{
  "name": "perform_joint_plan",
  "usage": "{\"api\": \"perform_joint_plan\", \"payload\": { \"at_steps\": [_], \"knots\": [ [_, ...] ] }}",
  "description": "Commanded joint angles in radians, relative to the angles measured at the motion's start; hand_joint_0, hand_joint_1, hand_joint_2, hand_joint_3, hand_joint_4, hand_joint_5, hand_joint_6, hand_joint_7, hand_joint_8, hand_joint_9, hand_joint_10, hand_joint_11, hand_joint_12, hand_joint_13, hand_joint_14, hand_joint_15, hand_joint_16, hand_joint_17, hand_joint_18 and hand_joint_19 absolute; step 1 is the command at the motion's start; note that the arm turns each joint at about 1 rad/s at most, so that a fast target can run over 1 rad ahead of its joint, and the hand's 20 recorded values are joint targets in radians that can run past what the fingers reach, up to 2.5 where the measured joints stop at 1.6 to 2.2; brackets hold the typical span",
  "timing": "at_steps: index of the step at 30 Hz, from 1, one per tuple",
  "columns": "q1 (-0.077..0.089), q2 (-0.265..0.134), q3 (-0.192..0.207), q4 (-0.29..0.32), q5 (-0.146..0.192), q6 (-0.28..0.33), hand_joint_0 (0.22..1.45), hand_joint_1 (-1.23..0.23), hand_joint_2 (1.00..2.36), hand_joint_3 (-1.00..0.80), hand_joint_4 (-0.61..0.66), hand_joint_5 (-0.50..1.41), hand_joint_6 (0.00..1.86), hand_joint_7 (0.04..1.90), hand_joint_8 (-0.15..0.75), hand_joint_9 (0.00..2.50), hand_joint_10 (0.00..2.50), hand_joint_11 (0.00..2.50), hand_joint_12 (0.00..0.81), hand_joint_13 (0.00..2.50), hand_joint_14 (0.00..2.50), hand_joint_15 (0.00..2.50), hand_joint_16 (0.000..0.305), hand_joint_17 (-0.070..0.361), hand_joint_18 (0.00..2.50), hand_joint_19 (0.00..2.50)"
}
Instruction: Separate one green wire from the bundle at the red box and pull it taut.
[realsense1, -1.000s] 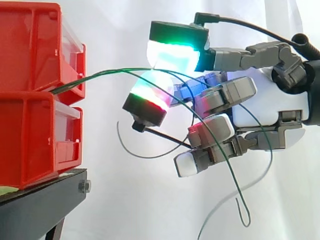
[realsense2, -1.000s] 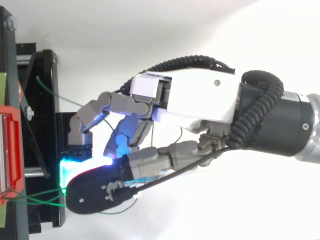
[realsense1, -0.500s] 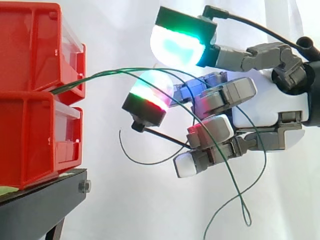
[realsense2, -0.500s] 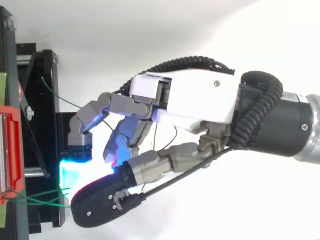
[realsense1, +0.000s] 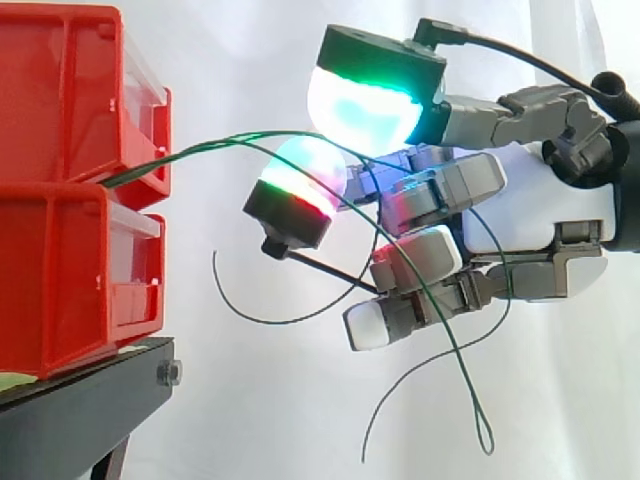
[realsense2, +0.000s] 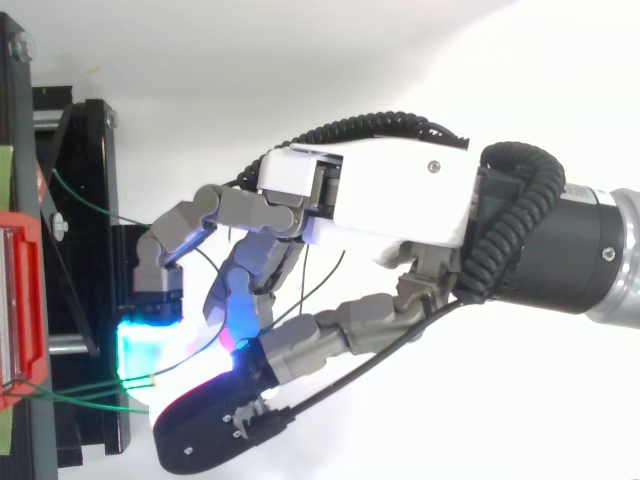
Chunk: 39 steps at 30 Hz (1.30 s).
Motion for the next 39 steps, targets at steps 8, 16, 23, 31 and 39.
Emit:
{"api": "perform_joint_plan", "payload": {
  "at_steps": [8,16,23,31,39],
  "knots": [
    [0.000,0.000,0.000,0.011,0.000,0.000,0.74,-0.88,1.00,-0.50,0.11,-0.21,0.94,0.87,0.244,1.15,0.66,1.55,0.346,1.17,0.03,1.01,0.050,0.113,0.82,0.48],
    [-0.001,0.000,0.000,0.011,0.000,0.000,0.53,-0.75,1.00,-0.50,0.12,-0.20,0.93,0.89,0.268,1.20,0.62,1.55,0.370,1.20,0.03,1.01,0.055,0.123,0.83,0.52],
    [0.000,0.000,-0.002,0.011,-0.003,0.000,0.61,-0.73,1.01,-0.44,0.09,-0.20,0.92,0.94,0.241,1.21,0.53,1.62,0.354,1.19,0.03,1.02,0.053,0.119,0.81,0.55],
    [0.000,0.000,-0.003,0.011,-0.005,0.000,0.65,-0.80,1.02,-0.25,0.05,-0.21,0.93,0.94,0.239,1.19,0.49,1.64,0.358,1.18,0.03,1.02,0.053,0.119,0.81,0.55],
    [-0.004,0.000,-0.003,0.011,-0.006,0.002,0.73,-0.89,1.01,-0.40,0.07,-0.22,0.94,0.90,0.237,1.15,0.40,1.65,0.349,1.14,0.03,1.00,0.052,0.116,0.79,0.49]
  ]
}}
